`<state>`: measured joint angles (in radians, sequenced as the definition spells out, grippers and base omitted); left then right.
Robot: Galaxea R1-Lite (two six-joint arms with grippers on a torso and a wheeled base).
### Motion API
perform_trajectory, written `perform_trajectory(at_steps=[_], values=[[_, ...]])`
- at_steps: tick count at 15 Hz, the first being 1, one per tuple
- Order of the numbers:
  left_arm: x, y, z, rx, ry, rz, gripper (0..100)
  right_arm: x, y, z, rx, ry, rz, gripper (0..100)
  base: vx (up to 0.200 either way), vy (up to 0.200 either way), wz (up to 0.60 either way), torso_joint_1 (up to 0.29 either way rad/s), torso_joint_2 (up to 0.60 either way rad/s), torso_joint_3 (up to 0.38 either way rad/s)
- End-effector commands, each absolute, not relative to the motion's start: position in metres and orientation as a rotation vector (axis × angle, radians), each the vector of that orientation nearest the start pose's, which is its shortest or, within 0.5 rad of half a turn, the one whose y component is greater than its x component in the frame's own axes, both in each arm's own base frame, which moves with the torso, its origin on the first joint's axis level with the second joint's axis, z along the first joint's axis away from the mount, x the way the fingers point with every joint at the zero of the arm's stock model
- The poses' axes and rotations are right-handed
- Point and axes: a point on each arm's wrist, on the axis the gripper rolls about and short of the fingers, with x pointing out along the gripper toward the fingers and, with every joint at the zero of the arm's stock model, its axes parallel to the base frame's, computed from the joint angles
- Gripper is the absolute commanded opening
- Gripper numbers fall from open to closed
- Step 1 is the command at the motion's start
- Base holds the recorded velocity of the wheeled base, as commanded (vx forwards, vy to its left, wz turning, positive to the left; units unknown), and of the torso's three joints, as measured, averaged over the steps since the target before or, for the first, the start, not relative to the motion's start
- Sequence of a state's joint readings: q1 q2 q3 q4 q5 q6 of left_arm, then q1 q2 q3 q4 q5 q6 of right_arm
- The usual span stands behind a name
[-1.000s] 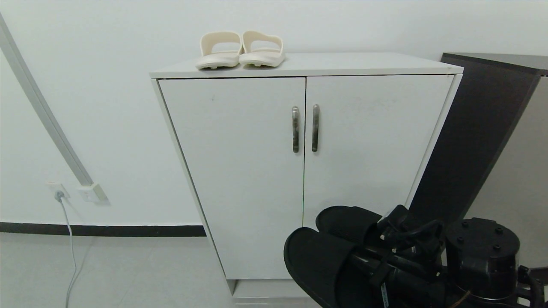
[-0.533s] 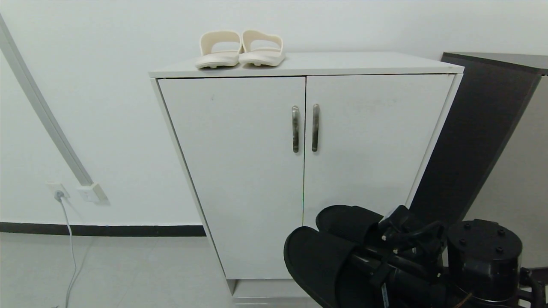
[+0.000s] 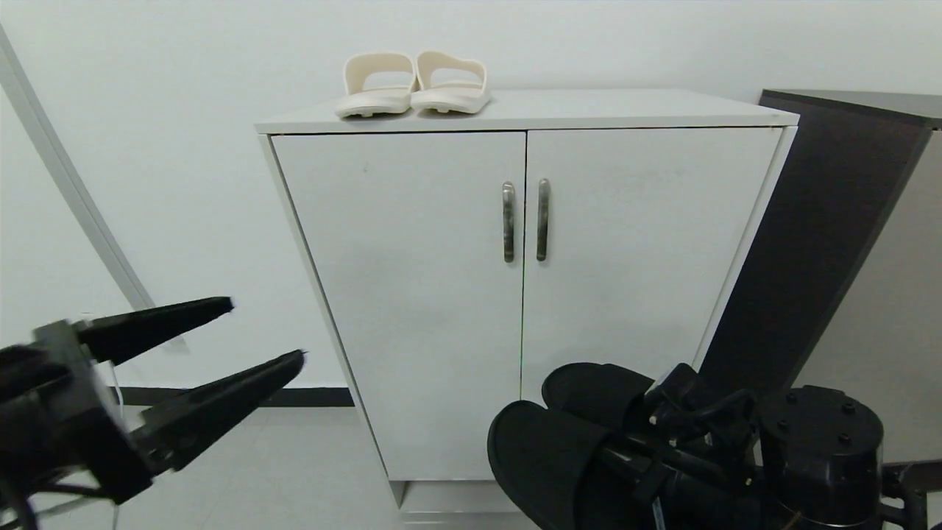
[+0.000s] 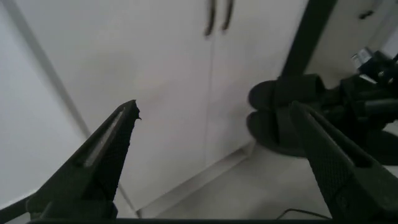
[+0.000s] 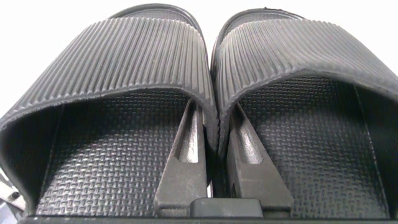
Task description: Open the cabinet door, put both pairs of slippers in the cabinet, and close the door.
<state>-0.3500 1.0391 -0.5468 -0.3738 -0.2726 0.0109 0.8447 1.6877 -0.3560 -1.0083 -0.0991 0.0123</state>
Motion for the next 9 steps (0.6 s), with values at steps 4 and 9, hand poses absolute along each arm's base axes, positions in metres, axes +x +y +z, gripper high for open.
perform_trajectory(at_steps=[4, 9], values=[[0.208, -0.134, 0.240, -0.048, 0.130, -0.809, 100, 0.164, 0.186, 0.109, -0.127, 0.271, 0.749, 0, 0.000, 0.000, 0.00, 0.000, 0.00, 0.000], [0.238, -0.170, 0.250, -0.104, 0.122, -0.921, 100, 0.163, 0.184, 0.106, -0.128, 0.286, 0.751, 0, 0.000, 0.000, 0.00, 0.000, 0.00, 0.000]])
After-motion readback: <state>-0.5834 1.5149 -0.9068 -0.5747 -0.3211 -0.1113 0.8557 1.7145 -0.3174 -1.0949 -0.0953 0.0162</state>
